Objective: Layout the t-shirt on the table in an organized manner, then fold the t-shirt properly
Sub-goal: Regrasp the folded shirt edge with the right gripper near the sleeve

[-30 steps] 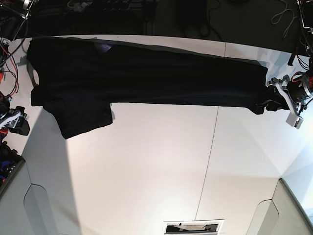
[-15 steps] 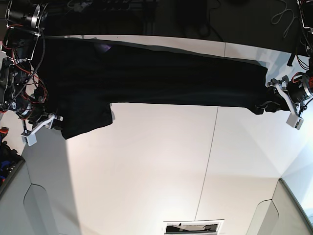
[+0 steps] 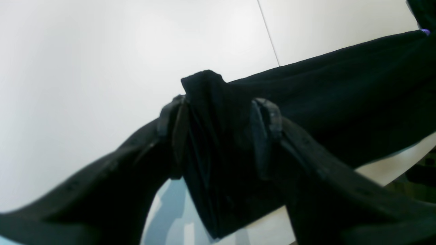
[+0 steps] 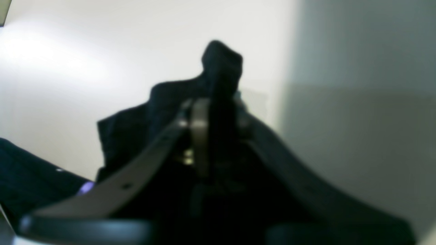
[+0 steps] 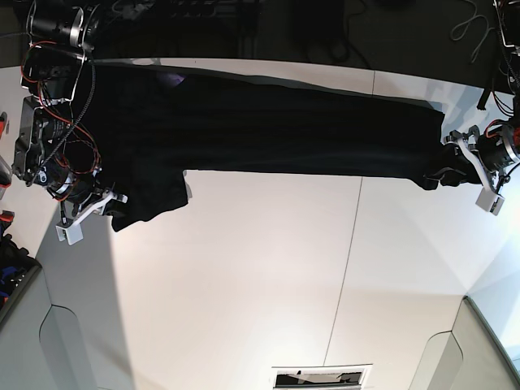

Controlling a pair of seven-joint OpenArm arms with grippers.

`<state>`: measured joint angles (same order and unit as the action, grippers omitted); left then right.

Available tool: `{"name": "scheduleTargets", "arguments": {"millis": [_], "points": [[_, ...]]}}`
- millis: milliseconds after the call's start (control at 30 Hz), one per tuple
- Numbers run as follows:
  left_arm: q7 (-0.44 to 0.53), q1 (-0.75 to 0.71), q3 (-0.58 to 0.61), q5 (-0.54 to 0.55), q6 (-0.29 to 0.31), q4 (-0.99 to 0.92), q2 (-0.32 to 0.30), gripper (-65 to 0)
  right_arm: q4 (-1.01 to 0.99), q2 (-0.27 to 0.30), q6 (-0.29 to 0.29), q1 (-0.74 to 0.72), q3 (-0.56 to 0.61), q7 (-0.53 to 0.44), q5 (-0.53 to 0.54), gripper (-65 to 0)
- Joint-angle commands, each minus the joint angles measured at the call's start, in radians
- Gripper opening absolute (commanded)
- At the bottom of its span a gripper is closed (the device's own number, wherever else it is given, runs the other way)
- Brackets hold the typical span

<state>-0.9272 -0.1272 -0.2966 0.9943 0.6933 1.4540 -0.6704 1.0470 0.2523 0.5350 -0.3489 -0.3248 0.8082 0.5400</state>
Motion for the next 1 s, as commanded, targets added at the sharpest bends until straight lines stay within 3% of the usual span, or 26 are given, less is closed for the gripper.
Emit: {"name": "scheduleTargets", "arguments": {"millis": [0,100,267,367,600,967], "points": [[0.018,0.011,-0.011,0.03,0.005,0.014,-0.026,-32.8,0.012,0.013,0.003,-0.022,0.0,0.004,-0.001,-62.8],[0.018,0.011,-0.011,0.038,0.005,0.014,-0.026,-32.8,0.03,0.014,0.004,-0.021,0.0,0.038,0.009,-65.0],[0.01,0.011,-0.011,0.038,0.005,0.014,-0.026,-32.8,0.157,0.014,0.031,0.012,-0.01,0.179,0.192,-65.0],[-0.001,0.01,-0.011,0.038,0.005,0.014,-0.028,-32.8,0.318,0.013,0.039,0.084,-0.01,0.23,0.245,-65.0],[-0.04,0.01,-0.012,0.066,0.005,0.015,-0.043,-32.8,0.689,0.014,0.039,0.33,-0.01,0.247,0.293,-65.0],[-0.073,0.01,-0.013,0.108,0.005,0.015,-0.048,-32.8,1.003,0.014,0.049,0.646,-0.041,0.246,0.325,-65.0]]}}
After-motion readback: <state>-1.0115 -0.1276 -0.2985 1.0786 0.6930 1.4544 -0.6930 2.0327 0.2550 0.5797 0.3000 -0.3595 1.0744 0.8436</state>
